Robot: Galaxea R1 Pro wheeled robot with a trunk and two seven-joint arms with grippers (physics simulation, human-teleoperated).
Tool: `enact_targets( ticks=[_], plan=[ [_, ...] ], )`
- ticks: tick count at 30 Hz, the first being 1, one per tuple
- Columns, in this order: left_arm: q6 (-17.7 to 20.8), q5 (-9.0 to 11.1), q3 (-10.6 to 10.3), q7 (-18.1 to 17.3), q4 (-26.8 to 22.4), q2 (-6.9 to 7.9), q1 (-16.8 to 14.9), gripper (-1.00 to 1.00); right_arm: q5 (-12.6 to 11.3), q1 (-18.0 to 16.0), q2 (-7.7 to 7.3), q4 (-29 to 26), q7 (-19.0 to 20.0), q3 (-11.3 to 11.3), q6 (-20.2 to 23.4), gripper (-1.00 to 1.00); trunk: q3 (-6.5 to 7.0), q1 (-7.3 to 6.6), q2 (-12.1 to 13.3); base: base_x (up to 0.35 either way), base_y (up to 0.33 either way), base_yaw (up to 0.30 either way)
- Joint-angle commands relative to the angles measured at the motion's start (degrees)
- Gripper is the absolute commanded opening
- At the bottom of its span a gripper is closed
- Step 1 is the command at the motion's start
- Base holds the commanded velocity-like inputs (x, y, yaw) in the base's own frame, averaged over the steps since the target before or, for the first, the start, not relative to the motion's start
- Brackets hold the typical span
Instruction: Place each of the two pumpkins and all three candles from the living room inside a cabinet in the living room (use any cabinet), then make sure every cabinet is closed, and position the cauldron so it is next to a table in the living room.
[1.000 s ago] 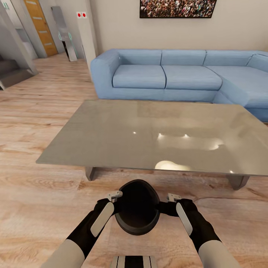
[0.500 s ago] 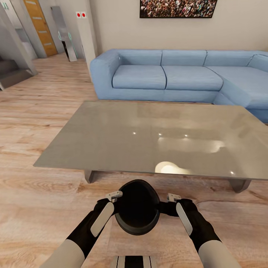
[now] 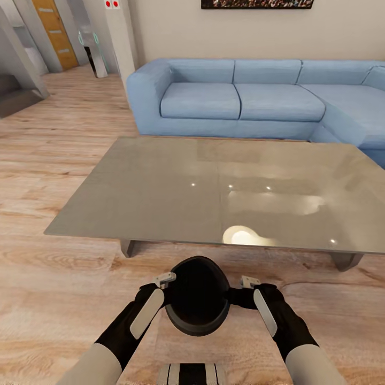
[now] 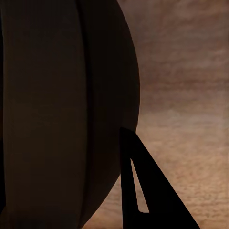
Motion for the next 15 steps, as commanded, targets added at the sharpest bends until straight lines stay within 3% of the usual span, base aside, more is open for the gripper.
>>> enact_targets(
  ticks=[1, 7, 13, 14, 15],
  plan=[
    [-0.8, 3.1, -0.1, -2.0, 1.3, 0.07, 0.0, -1.0, 0.4, 0.0, -0.78, 1.3, 0.5, 0.2, -0.8, -1.0, -0.29, 0.05, 0.0, 0.0, 0.0, 0.0],
    [-0.8, 3.1, -0.1, -2.0, 1.3, 0.07, 0.0, -1.0, 0.4, 0.0, -0.78, 1.3, 0.5, 0.2, -0.8, -1.0, -1.62, 0.21, -0.1, 0.0, 0.0, 0.0],
    [-0.8, 3.1, -0.1, -2.0, 1.3, 0.07, 0.0, -1.0, 0.4, 0.0, -0.78, 1.3, 0.5, 0.2, -0.8, -1.0, -1.62, 0.21, -0.1, 0.0, 0.0, 0.0],
    [-0.8, 3.1, -0.1, -2.0, 1.3, 0.07, 0.0, -1.0, 0.4, 0.0, -0.78, 1.3, 0.5, 0.2, -0.8, 1.0, -1.62, 0.21, -0.1, 0.0, 0.0, 0.0],
    [-0.8, 3.1, -0.1, -2.0, 1.3, 0.07, 0.0, -1.0, 0.4, 0.0, -0.78, 1.3, 0.5, 0.2, -0.8, 1.0, -1.62, 0.21, -0.1, 0.0, 0.0, 0.0]
  ],
)
